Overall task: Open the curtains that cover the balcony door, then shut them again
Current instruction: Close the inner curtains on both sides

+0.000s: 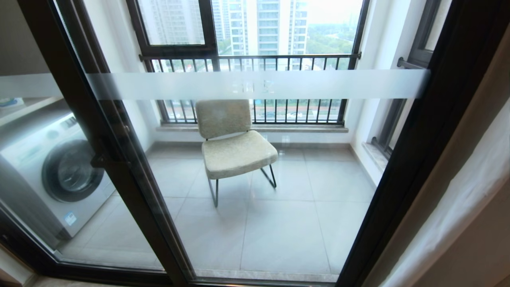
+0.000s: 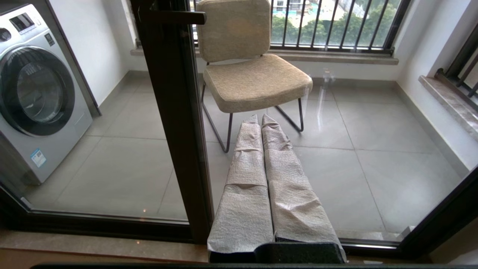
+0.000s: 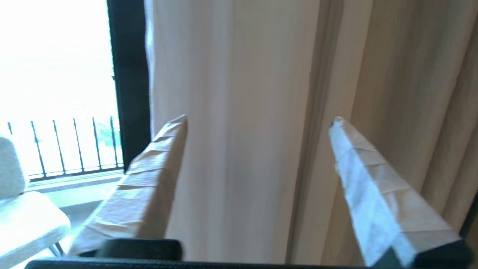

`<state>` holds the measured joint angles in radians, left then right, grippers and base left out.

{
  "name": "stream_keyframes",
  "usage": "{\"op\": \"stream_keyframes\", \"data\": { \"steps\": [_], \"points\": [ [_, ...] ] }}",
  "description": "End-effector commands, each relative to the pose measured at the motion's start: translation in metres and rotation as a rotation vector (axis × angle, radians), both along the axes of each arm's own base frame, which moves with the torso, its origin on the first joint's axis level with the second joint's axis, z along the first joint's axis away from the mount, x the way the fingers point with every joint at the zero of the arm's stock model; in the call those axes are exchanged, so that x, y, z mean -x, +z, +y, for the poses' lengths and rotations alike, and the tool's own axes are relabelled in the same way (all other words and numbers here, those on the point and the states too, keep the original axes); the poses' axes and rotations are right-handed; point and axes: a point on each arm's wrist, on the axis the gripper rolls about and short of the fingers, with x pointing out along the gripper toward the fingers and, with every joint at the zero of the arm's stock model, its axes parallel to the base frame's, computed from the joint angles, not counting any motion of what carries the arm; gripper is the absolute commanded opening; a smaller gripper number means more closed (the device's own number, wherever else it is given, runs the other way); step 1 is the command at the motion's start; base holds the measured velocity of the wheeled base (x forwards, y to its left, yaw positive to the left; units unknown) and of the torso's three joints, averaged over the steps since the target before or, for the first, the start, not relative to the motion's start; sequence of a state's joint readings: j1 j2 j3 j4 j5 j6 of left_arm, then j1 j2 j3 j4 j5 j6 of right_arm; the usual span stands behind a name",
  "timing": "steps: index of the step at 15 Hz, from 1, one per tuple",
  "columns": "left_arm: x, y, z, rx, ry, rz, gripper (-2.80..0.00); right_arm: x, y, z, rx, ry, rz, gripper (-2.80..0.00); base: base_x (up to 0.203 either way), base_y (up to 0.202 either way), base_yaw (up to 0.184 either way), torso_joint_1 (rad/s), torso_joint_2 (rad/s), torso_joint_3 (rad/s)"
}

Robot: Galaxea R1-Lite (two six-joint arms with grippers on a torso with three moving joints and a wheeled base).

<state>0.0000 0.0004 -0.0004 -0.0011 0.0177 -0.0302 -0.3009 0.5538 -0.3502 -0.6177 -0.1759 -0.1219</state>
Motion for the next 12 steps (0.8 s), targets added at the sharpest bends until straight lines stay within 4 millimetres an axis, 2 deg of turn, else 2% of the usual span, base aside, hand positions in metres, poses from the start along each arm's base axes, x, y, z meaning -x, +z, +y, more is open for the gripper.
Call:
{"op": "stream_keyframes", "data": {
  "steps": [1,5,12],
  "points": [
    [0.0000,-0.0001,0.0000,0.000,0.001,0.000,-2.80,0.0041,0.0020,0.0031,0.020,0.082,-0.019,-2.80,0.000,0.000,0.000,0.000,0.00,0.000],
    [0.0000,-0.0001,0.0000,0.000,0.001,-0.001,-2.80,0.0043,0.0085,0.0053,0.078,0.167,-0.014,-2.80,0.000,0.000,0.000,0.000,0.00,0.000],
    [0.0000,-0.0001,0.0000,0.000,0.001,0.000,-2.80,-0.0053,0.0069,0.0081,0.128,0.276,0.069,-2.80,0.000,0.000,0.000,0.000,0.00,0.000]
  ]
}}
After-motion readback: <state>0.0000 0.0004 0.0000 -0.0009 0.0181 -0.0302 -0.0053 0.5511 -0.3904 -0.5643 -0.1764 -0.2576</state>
